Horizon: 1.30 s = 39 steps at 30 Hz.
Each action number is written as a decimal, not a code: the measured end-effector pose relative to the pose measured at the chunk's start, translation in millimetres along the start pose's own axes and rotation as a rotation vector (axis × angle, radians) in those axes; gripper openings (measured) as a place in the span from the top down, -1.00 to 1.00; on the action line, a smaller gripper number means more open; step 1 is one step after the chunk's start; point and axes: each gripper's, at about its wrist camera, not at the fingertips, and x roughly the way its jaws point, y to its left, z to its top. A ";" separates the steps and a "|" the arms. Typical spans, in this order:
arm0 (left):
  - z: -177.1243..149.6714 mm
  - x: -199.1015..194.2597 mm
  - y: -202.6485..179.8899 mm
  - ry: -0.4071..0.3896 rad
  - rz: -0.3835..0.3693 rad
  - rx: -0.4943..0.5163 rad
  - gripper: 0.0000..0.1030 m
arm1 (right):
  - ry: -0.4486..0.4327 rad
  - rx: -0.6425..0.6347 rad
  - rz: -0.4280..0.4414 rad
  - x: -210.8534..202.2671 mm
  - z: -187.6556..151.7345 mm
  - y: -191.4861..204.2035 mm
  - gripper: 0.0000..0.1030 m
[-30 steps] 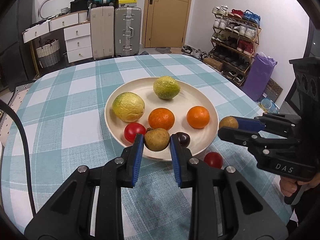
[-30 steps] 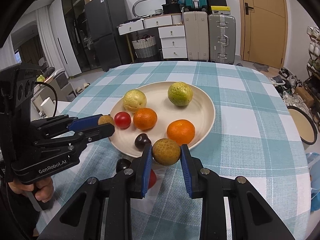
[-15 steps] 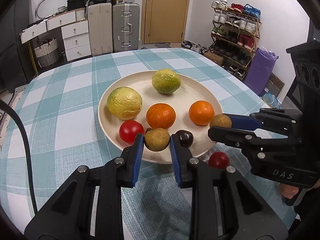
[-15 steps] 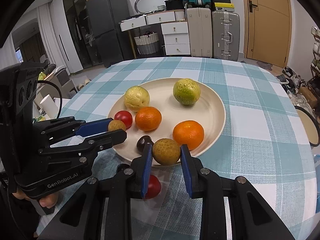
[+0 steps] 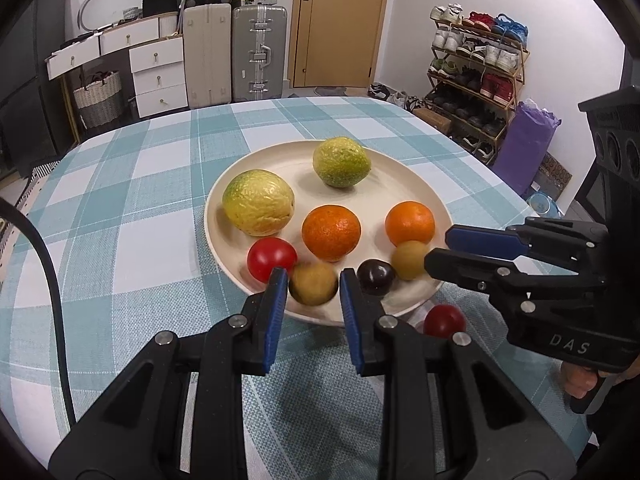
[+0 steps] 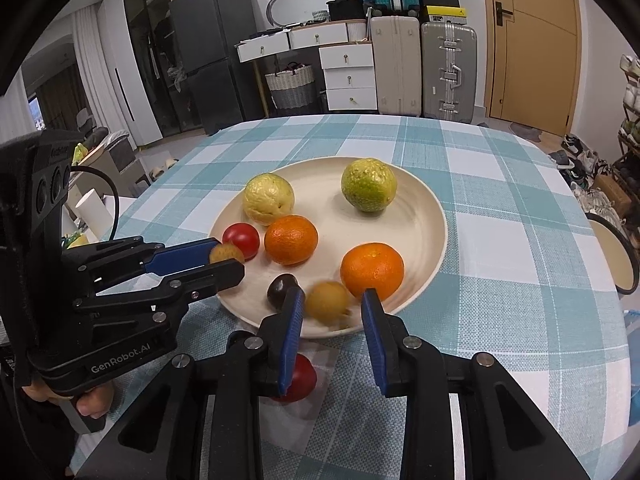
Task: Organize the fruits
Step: 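Carry both brown fruits onto the cream plate and open both grippers, then move both open grippers toward the remaining dark plum and red tomato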
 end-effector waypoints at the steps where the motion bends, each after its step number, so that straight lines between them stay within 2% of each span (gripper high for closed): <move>1: -0.5 -2.3 0.6 -0.005 -0.001 -0.003 0.53 | -0.003 0.000 -0.011 -2.4 -0.8 -0.7 0.30; 3: -0.8 -7.9 1.7 -0.021 -0.009 -0.007 0.53 | -0.006 0.006 -0.025 -6.4 -3.1 -3.3 0.29; 6: -1.1 -17.6 2.1 -0.039 -0.003 -0.010 0.48 | -0.008 0.015 -0.034 -12.8 -6.7 -7.2 0.09; 8: -3.0 -24.8 2.6 -0.054 0.003 -0.017 0.24 | -0.011 0.023 -0.033 -17.3 -8.9 -9.6 -0.07; 9: -4.3 -27.9 3.4 -0.061 0.002 -0.025 0.03 | -0.013 0.026 -0.037 -19.6 -10.0 -10.9 -0.12; 10: -5.7 -31.0 4.7 -0.067 0.001 -0.036 -0.12 | -0.015 0.028 -0.038 -21.1 -10.7 -11.7 -0.27; 11: -7.0 -34.0 5.8 -0.073 0.000 -0.045 -0.19 | -0.018 0.034 -0.037 -23.4 -11.6 -13.3 -0.41; 13: -9.3 -38.9 7.1 -0.069 0.010 -0.056 -0.46 | -0.025 0.042 -0.031 -26.2 -12.5 -14.7 -0.56; 15: -11.8 -45.0 7.7 -0.076 0.026 -0.062 -0.58 | -0.026 0.048 -0.029 -28.6 -13.7 -15.9 -0.74; 17: -13.4 -49.7 7.7 -0.073 0.041 -0.062 -0.61 | -0.018 0.056 -0.024 -28.9 -14.8 -17.0 -0.93; 20: -16.8 -57.1 6.4 -0.077 0.061 -0.058 -0.75 | -0.015 0.060 -0.025 -29.6 -17.0 -17.2 -0.96; 22: -19.5 -61.2 6.1 -0.087 0.075 -0.065 -0.98 | -0.014 0.060 -0.023 -30.2 -18.2 -16.7 -0.98; 29: -30.8 -64.6 1.0 -0.075 0.079 -0.039 -0.98 | 0.016 0.049 -0.045 -28.6 -26.7 -12.9 -0.99; 35: -38.7 -62.8 4.6 -0.051 0.101 -0.050 -0.98 | 0.057 0.031 -0.055 -20.8 -32.1 -8.3 -0.99; 39: -43.3 -62.6 11.4 -0.040 0.090 -0.067 -0.98 | 0.082 0.012 -0.062 -13.8 -33.9 -2.8 -0.99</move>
